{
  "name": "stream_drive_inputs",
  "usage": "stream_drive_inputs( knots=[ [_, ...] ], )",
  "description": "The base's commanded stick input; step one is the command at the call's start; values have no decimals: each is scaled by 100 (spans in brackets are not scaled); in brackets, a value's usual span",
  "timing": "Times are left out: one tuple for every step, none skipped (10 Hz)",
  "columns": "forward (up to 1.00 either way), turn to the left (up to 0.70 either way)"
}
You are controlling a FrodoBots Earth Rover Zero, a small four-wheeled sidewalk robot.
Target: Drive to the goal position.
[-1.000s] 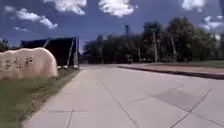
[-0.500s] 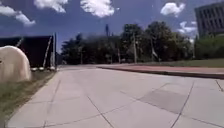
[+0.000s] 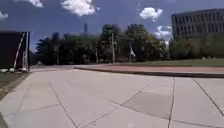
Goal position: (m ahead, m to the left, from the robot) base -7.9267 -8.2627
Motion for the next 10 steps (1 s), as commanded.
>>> stream_drive_inputs(
  knots=[
    [0,-50],
    [0,-50],
    [0,-50],
    [0,-50],
    [0,-50],
    [0,-50],
    [0,-50],
    [0,-50],
    [0,-50],
    [0,-50]
  ],
)
